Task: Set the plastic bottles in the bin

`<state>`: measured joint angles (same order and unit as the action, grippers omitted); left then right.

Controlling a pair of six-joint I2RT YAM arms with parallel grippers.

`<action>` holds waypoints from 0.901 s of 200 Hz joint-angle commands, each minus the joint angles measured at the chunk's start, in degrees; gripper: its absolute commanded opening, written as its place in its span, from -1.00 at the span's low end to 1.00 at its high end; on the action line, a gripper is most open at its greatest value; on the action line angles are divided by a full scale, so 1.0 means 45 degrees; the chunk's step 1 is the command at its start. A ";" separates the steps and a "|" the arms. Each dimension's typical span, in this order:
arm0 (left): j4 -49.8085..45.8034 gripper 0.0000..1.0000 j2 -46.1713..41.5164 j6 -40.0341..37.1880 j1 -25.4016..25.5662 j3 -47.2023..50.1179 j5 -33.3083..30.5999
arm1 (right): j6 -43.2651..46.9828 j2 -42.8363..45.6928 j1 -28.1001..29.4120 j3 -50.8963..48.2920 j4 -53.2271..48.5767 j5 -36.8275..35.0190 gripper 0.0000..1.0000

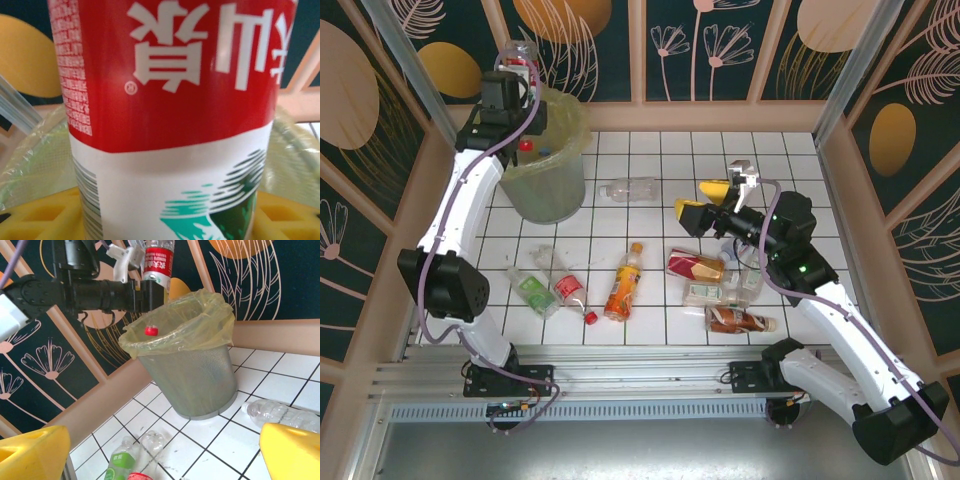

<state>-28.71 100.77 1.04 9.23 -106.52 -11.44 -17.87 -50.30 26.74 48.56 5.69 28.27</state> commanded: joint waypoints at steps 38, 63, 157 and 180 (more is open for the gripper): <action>0.0372 0.26 0.0700 -0.0249 -0.0311 0.0710 -0.0792 | 0.0337 -0.0267 0.0044 -0.0048 -0.0003 -0.0148 0.95; 0.0006 0.26 0.0698 0.0340 -0.0406 0.1055 -0.1443 | 0.0338 -0.0344 0.0047 -0.0019 0.0009 -0.0189 0.95; -0.1019 0.44 0.0760 0.1136 -0.0451 0.1328 -0.2062 | 0.0455 -0.0627 0.0044 0.0226 -0.0114 -0.0169 0.95; -0.1256 0.51 0.0659 0.1290 -0.0451 0.1155 -0.2183 | 0.0475 -0.0656 0.0035 0.0226 -0.0113 -0.0189 0.95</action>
<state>-32.08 103.59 5.32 7.60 -100.49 -19.38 -16.80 -53.21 26.74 48.56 5.26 28.03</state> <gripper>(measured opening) 0.743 0.973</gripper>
